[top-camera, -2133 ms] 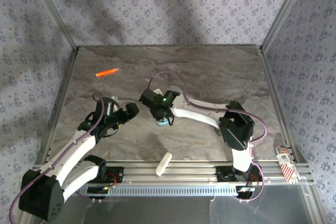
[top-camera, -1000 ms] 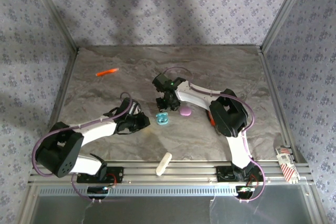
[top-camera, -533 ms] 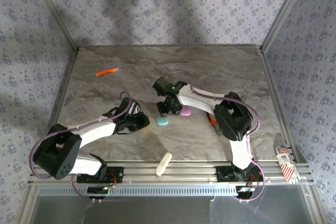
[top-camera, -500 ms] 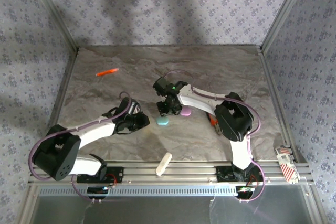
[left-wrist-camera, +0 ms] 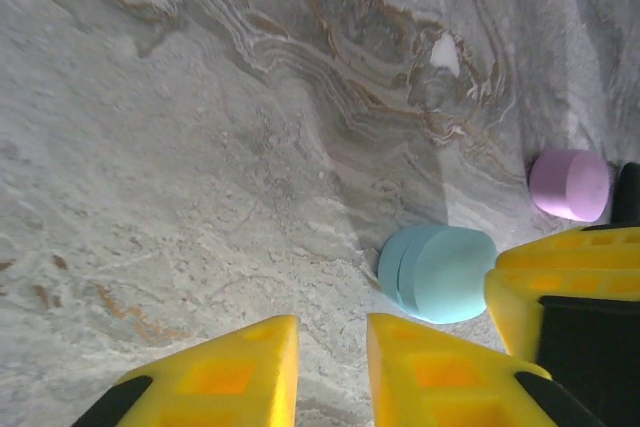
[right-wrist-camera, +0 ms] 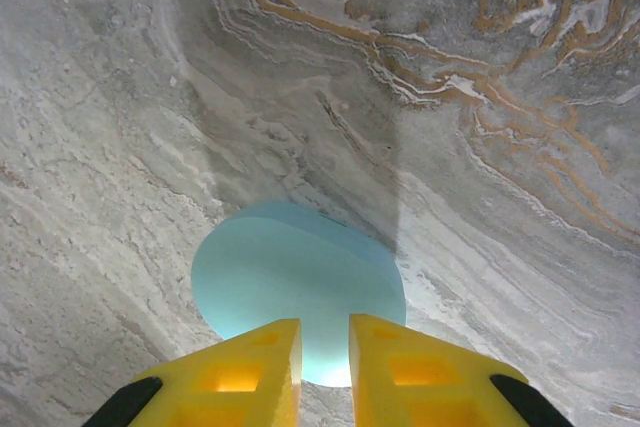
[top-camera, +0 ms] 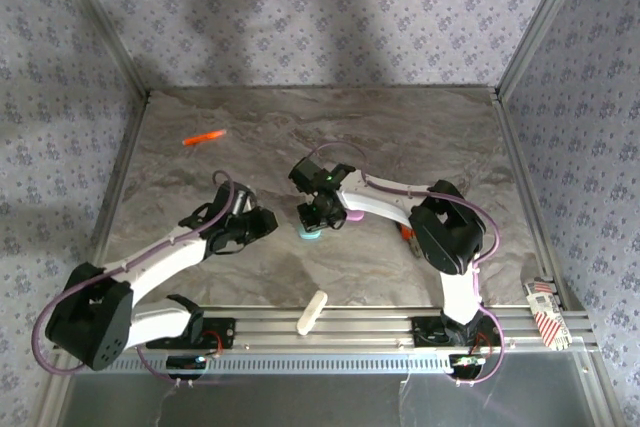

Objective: Insert the wireless bluetooth earbuds into the charging case

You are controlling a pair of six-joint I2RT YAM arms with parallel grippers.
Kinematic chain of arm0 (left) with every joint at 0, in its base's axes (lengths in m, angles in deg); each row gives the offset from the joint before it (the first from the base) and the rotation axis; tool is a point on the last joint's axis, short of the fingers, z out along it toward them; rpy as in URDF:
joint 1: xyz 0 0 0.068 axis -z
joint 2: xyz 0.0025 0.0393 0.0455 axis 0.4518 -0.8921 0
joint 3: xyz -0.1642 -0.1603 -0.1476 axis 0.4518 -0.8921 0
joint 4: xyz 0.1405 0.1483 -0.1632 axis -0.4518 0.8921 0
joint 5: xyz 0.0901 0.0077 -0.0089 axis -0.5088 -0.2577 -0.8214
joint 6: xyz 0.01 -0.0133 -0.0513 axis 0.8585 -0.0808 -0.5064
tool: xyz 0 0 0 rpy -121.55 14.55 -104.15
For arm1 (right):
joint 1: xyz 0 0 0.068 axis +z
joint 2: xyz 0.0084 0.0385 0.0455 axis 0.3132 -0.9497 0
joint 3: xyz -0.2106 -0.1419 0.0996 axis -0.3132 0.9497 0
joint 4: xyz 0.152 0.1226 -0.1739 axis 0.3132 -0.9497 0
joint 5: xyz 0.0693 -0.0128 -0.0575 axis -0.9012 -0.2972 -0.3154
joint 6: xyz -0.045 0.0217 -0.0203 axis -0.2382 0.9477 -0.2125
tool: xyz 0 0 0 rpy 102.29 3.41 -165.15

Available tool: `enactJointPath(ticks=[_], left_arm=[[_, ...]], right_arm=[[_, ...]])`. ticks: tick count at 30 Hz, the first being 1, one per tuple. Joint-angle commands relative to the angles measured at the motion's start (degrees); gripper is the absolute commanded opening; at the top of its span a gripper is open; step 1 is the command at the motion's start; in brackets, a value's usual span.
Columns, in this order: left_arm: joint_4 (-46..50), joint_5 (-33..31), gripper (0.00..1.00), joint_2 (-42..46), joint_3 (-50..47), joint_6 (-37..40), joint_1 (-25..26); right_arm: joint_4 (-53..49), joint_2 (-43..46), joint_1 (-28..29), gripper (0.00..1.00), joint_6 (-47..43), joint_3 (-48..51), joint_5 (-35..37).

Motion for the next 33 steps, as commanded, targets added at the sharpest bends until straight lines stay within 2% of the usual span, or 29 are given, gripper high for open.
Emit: enactJointPath(ticks=[1, 6, 10, 13, 16, 18, 22, 27, 31, 32, 33], left_arm=[[2.39, -1.13, 0.28, 2.88, -0.52, 0.99, -1.25], [4.16, -1.18, 0.31, 5.04, -0.71, 1.55, -2.66], [5.9, -1.14, 0.34, 7.09, -0.96, 2.35, -4.62], [7.38, -1.0, 0.37, 8.95, -1.38, 3.07, -6.73], [8.28, 0.48, 0.38, 10.45, -2.0, 3.86, -9.27], [9.0, 1.17, 0.41, 11.35, -2.35, 4.32, -10.68], [10.51, 2.88, 0.5, 13.44, -3.12, 5.34, -13.45], [11.33, 4.52, 0.72, 15.05, -3.91, 6.08, -16.16], [11.9, 4.85, 0.95, 15.92, -4.41, 6.41, -17.35], [12.08, 5.01, 1.0, 16.27, -4.6, 6.44, -17.66], [12.11, 5.05, 1.0, 16.54, -4.7, 6.46, -17.92]], right_arm=[[0.64, 0.07, 0.19, 0.22, 1.17, 1.14, -0.15], [-1.03, 1.38, 1.27, 0.29, 1.55, 0.39, 3.76], [-3.45, 2.87, 2.22, 0.47, 3.15, -0.97, 7.19], [-4.82, 2.24, 3.22, 0.68, 4.84, -2.25, 8.97], [-6.22, 0.37, 4.32, 0.83, 6.65, -4.14, 11.05], [-6.65, -0.83, 4.78, 0.89, 7.69, -5.03, 12.21], [-6.87, -2.85, 5.35, 0.91, 9.76, -5.96, 13.24], [-8.24, -6.3, 5.46, 0.91, 11.25, -8.21, 13.31], [-8.68, -8.43, 5.47, 0.88, 12.1, -9.39, 12.99], [-8.68, -8.84, 5.53, 0.87, 12.22, -9.53, 12.82], [-8.81, -9.17, 5.51, 0.85, 12.32, -9.66, 12.65]])
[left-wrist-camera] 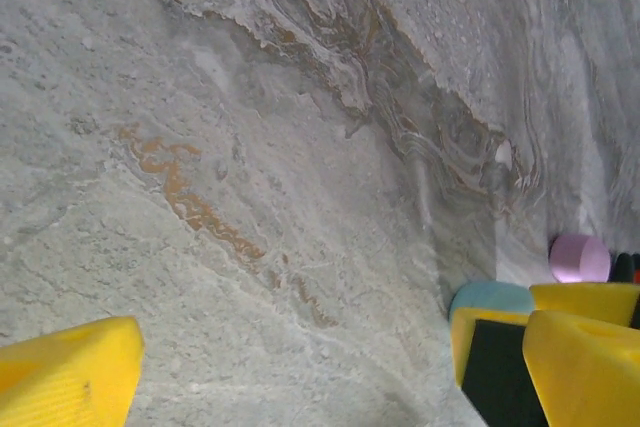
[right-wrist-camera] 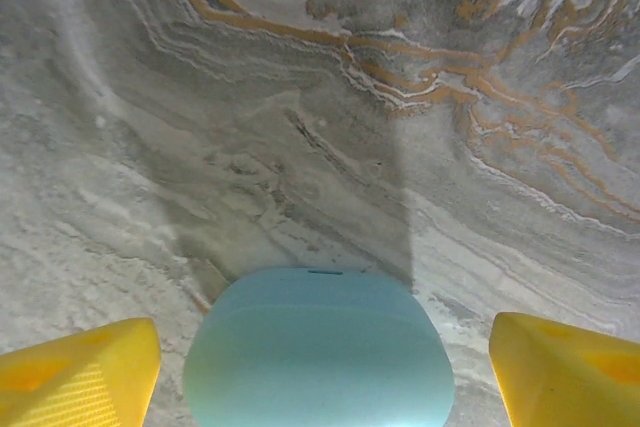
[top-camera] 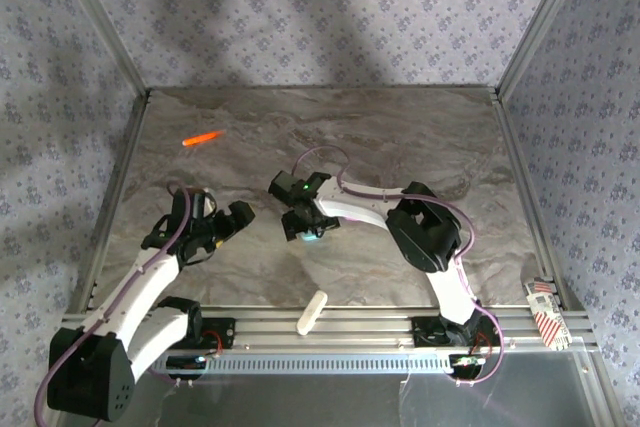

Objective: Insert the wireless bluetooth earbuds into the charging case

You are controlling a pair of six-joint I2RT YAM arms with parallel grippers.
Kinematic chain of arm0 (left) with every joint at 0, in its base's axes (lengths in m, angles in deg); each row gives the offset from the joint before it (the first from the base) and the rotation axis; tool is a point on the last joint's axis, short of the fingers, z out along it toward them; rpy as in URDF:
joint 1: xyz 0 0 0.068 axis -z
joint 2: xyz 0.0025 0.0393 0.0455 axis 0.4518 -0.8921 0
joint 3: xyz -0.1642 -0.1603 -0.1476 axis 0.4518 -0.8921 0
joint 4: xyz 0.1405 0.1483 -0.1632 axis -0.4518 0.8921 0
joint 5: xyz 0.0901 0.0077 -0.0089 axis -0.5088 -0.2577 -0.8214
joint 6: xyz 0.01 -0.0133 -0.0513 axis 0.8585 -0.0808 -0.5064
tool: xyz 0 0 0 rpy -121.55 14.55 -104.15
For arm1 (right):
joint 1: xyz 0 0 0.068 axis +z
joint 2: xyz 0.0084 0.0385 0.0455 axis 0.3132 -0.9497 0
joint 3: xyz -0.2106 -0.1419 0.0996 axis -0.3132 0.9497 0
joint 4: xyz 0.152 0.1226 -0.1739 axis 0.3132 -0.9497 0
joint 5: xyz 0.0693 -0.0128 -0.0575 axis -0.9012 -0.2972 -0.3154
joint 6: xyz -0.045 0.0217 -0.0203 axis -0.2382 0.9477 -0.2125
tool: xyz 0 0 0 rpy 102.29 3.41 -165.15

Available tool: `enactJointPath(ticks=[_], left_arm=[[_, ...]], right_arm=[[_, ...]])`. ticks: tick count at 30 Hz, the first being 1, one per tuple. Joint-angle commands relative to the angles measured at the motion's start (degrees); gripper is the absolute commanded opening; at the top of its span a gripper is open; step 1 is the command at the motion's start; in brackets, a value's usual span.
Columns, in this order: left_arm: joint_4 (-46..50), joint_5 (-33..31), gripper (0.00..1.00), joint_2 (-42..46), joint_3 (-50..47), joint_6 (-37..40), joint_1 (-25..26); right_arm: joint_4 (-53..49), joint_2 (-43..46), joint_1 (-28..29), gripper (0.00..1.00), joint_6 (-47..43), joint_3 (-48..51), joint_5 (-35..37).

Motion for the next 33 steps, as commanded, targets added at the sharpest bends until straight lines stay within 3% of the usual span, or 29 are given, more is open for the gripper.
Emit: enactJointPath(ticks=[1, 17, 26, 33], left_arm=[[1.56, 1.53, 1.0, 1.68, -0.55, 0.98, -0.96], [2.15, 2.55, 1.0, 2.44, -0.17, 1.52, -2.56], [2.01, 2.8, 1.0, 1.61, 0.72, 1.56, -2.6], [1.68, 3.01, 1.0, 1.0, 0.99, 1.6, -2.61]], right_arm=[[-2.51, -1.79, 0.05, 0.83, 2.01, -2.04, 0.88], [-3.13, -1.31, -2.27, 0.62, 1.81, -2.37, 1.32], [-2.47, -2.46, -7.34, 0.61, -0.87, -4.57, 1.05], [-1.67, -4.63, -7.51, 0.64, -1.24, -5.92, -0.73]])
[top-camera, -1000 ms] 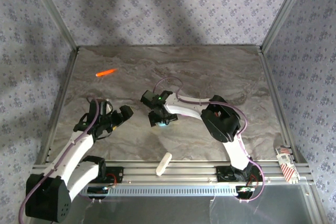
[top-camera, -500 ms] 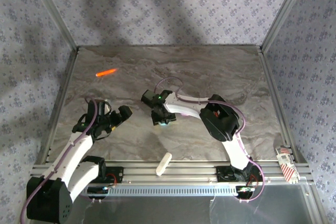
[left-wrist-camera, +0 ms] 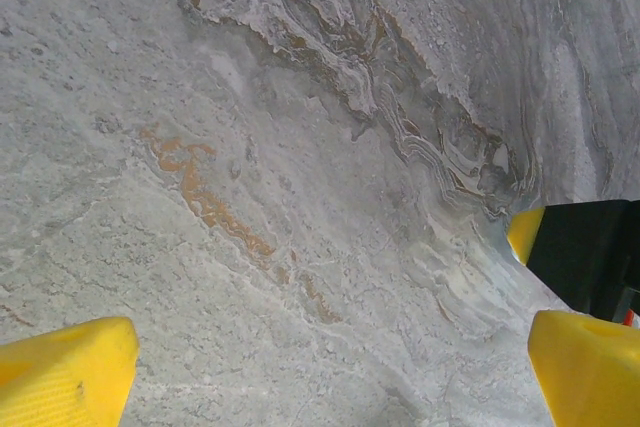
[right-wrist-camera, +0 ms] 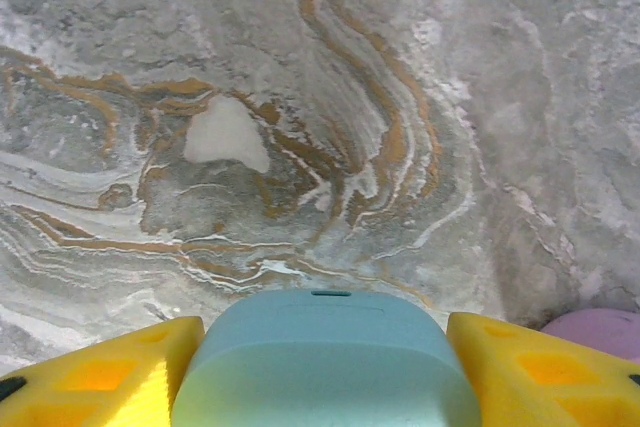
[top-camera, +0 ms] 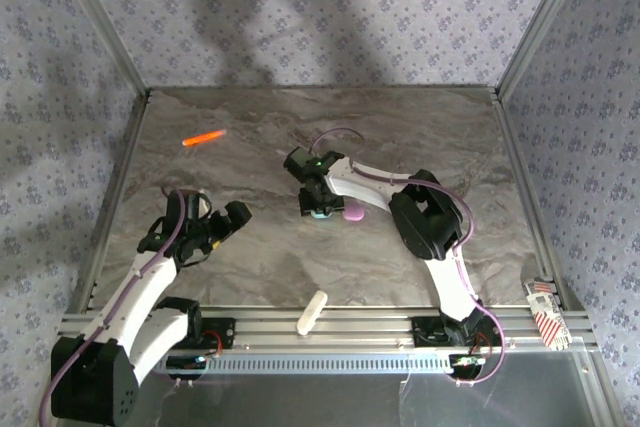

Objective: Insert the wireless bluetooth earbuds into the charging case

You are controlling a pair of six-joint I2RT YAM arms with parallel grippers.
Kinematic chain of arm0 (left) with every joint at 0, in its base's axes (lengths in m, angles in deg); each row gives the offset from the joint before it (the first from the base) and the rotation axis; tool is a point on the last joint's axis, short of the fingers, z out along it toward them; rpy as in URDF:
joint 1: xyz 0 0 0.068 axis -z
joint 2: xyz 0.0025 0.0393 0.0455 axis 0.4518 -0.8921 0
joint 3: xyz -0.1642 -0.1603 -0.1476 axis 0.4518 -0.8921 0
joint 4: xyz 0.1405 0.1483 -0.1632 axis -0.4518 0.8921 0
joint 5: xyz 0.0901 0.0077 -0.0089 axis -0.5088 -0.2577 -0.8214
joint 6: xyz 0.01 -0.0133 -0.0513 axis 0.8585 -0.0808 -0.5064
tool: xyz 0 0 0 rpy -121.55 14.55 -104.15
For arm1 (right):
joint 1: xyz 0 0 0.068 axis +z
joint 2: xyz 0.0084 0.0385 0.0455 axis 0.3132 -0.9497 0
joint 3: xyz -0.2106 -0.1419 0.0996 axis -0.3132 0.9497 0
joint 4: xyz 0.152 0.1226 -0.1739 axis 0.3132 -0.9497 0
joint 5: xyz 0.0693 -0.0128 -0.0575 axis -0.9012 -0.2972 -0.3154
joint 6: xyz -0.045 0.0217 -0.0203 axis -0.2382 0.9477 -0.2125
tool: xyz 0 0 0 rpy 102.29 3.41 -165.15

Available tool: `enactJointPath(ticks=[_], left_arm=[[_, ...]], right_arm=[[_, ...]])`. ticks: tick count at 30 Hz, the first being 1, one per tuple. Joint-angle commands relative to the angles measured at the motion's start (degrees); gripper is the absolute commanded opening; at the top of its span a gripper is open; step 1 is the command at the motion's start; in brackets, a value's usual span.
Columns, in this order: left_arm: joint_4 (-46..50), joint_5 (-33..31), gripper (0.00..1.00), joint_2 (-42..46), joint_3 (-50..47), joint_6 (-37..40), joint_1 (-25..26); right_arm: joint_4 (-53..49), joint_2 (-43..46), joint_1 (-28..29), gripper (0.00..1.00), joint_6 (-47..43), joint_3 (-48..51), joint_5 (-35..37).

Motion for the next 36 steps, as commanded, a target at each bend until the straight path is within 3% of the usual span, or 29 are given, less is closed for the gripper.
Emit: enactJointPath(ticks=[1, 12, 18, 31, 36], left_arm=[[0.07, 1.69, 1.0, -0.95, 1.29, 0.72, -0.21], [-0.5, 2.94, 1.0, -1.57, 3.84, 1.17, -0.11], [2.55, 0.39, 1.0, 0.15, 9.21, 2.39, 1.0], [10.39, -14.12, 1.0, 12.27, 19.97, 7.58, 4.63], [11.48, -19.34, 1.0, 19.67, 21.11, 9.33, 4.81]], right_arm=[[-0.95, -2.23, 0.51, 0.65, -0.74, -1.6, -0.82], [0.44, 2.03, 0.34, 0.72, -0.81, -0.38, -2.19], [2.17, 9.95, 0.67, 0.82, -3.84, 2.16, -1.99], [10.31, 36.49, 5.55, 1.0, -11.23, 19.15, 3.09], [13.33, 48.07, 7.76, 1.0, -11.77, 28.52, 8.37]])
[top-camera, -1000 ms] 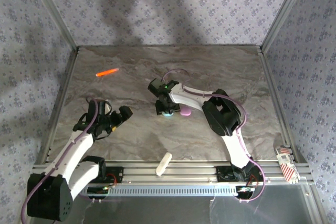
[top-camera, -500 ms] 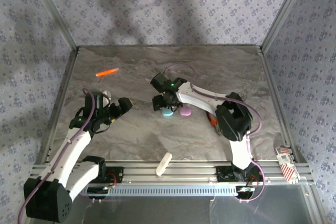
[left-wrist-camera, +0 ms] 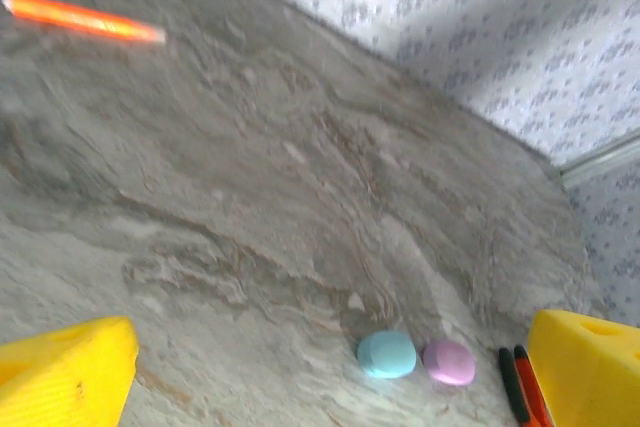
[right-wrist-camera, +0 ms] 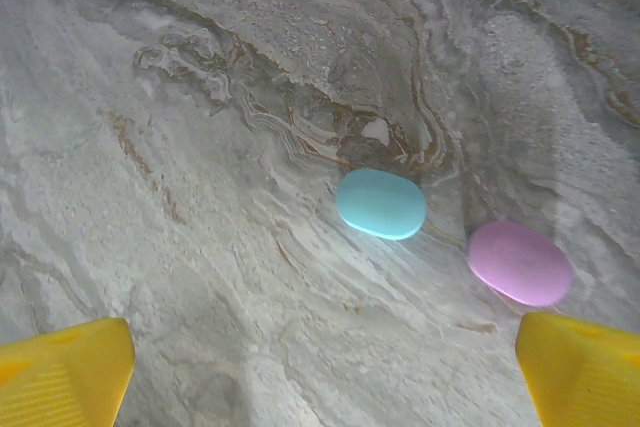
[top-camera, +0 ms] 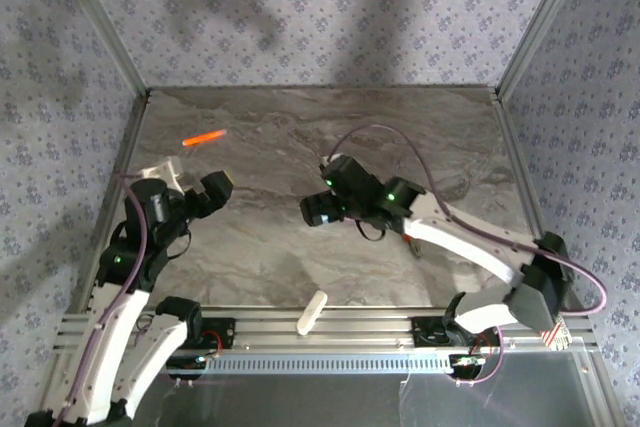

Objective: Insert the wireless bluetooth earbuds into the charging case

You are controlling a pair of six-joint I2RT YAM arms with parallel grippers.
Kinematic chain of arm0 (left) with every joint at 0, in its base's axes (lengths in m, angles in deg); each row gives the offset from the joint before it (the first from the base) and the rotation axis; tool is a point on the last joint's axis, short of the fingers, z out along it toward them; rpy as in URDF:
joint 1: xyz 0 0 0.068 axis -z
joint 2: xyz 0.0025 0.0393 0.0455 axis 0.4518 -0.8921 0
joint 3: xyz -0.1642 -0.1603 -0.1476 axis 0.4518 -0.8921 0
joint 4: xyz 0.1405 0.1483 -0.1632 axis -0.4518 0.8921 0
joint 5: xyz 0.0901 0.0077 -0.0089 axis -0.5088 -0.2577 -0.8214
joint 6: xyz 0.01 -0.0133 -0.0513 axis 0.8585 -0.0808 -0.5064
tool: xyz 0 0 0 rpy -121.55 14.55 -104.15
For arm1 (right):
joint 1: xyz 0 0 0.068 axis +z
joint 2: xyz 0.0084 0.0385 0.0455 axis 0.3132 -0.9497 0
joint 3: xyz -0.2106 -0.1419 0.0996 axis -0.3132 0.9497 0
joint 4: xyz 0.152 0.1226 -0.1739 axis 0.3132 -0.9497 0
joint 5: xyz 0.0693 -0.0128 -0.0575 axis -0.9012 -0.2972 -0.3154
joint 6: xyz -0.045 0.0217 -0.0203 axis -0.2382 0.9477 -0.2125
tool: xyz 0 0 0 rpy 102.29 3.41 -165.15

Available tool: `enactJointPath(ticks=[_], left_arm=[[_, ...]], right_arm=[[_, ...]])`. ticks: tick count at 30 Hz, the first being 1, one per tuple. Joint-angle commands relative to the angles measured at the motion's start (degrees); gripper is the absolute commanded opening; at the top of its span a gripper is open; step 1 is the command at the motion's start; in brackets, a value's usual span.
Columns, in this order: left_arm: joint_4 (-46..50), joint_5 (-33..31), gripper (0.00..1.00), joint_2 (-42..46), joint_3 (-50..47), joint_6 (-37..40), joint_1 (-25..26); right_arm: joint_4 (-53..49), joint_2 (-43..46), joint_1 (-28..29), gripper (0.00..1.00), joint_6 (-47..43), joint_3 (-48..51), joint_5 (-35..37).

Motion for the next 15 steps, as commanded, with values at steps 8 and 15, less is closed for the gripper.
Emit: enactJointPath(ticks=[8, 15], left_arm=[[4.55, -12.81, 1.0, 10.5, 0.98, 3.2, 0.53], [1.96, -15.85, 1.0, 4.44, -2.06, 5.07, 0.53]], right_arm=[[7.25, 26.59, -0.03, 1.0, -3.98, 18.33, 10.6], [5.76, 31.9, -13.87, 1.0, -7.2, 21.25, 6.73]])
